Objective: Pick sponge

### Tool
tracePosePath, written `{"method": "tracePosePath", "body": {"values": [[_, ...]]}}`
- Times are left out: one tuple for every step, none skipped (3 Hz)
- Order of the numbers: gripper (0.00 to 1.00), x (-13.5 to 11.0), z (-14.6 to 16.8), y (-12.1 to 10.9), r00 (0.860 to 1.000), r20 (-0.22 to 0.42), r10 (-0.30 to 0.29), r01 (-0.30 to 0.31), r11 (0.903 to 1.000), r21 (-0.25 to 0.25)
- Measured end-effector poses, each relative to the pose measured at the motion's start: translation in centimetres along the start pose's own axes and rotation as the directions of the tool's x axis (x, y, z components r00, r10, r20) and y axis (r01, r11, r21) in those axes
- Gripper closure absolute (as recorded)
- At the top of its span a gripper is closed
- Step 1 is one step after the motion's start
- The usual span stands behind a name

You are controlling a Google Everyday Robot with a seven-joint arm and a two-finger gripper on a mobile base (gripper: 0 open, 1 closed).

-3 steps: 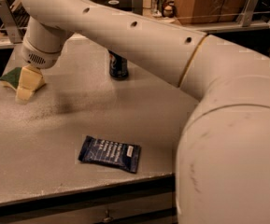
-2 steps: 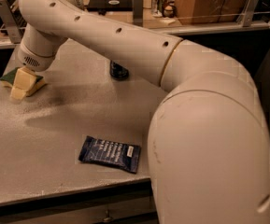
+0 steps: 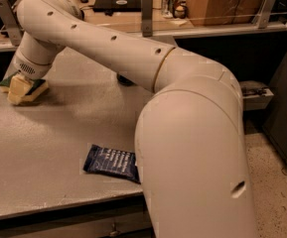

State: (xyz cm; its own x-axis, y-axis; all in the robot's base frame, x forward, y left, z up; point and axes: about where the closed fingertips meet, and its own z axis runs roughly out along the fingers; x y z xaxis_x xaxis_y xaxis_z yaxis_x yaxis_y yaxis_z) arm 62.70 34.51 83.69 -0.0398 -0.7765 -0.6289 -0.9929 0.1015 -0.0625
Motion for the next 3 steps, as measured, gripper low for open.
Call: {"method": "tracePosePath", "body": {"values": [[0.65, -0.9, -1.1, -0.4, 0.999, 0.042, -0.004, 0.004, 1.0, 0.003], [0.88, -2.1, -3.9, 0.0, 0.993, 0.114, -0.036, 0.037, 0.9993, -0.006], [1.0, -1.7, -7.1, 1.3, 0.974, 0.216, -0.069, 0.082, 0.9954, -0.051]]}}
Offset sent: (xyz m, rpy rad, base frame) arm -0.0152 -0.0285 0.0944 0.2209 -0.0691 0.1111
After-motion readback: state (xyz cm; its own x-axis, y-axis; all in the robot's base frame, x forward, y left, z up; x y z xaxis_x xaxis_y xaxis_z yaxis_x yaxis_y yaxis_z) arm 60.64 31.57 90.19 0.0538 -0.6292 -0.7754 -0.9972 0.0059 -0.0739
